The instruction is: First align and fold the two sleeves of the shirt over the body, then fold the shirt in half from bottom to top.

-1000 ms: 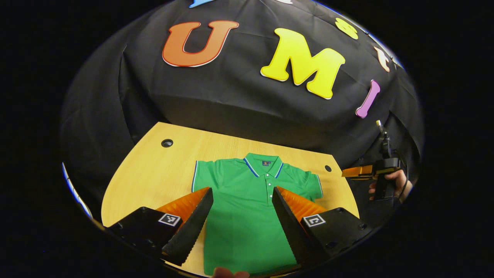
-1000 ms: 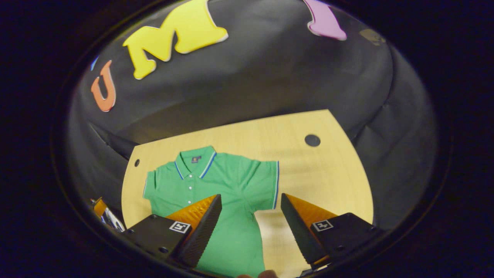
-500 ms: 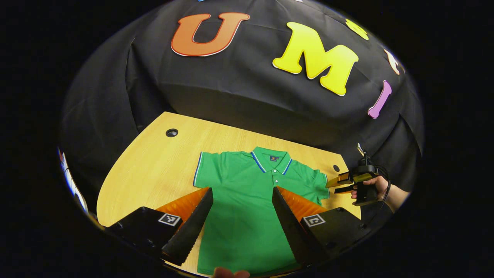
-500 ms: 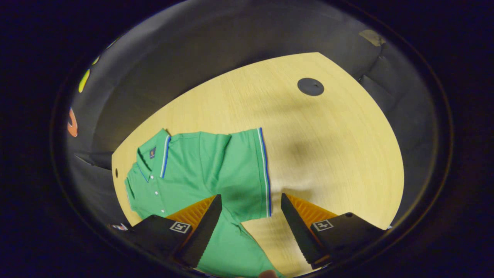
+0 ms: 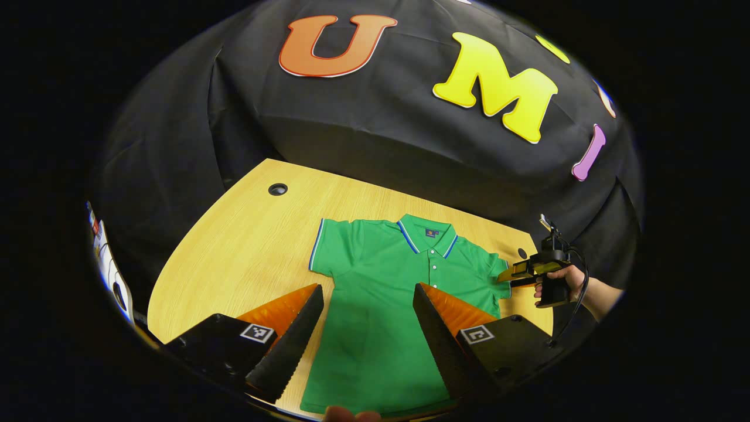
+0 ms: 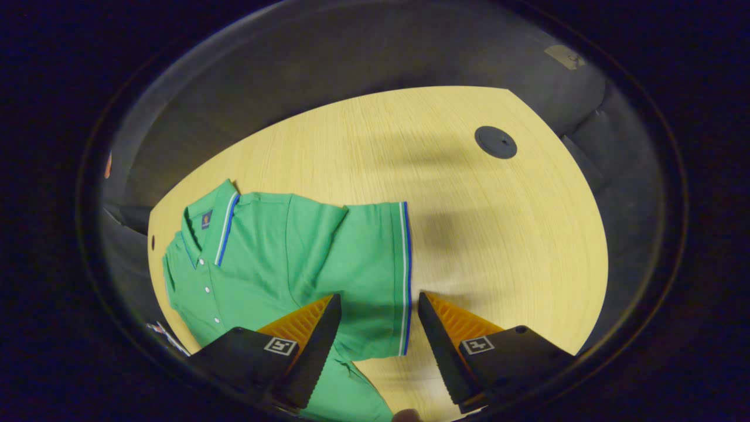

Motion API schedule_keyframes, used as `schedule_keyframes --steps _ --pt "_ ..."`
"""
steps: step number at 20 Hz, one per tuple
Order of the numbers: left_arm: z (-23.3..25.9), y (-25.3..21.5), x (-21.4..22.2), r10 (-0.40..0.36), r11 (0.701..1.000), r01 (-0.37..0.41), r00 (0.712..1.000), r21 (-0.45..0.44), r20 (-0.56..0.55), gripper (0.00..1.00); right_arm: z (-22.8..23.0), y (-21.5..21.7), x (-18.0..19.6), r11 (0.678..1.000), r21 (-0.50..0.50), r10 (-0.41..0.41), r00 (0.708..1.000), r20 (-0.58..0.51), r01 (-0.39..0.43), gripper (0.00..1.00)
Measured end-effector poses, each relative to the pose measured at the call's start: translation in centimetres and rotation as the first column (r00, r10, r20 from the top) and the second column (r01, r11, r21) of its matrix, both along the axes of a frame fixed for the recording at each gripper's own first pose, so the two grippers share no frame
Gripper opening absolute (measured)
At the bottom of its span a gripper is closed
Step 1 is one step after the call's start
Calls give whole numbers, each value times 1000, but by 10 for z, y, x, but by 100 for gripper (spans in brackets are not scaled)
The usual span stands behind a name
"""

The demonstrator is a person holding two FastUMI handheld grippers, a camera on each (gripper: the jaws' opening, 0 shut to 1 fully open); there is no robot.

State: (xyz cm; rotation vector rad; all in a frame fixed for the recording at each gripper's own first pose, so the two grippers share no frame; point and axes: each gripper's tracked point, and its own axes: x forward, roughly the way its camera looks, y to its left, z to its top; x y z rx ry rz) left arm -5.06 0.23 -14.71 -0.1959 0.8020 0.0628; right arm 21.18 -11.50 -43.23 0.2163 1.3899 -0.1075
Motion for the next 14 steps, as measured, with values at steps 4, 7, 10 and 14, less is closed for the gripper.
schedule_keyframes --steps 4,7,10,14 --pt "-1 -4 -1 5 1000 -5 1000 -12 2 99 2 11 -11 987 -58 149 989 0 -149 54" --pt "1 2 -5 7 1000 -7 1000 5 9 99 -1 11 -3 999 -21 43 999 21 -42 15" --pt "1 13 -12 31 999 -31 1000 21 4 99 3 11 0 999 12 45 998 38 -45 3" --pt "1 19 -18 64 998 -64 998 22 -5 99 35 19 15 997 -2 80 987 139 -81 3"
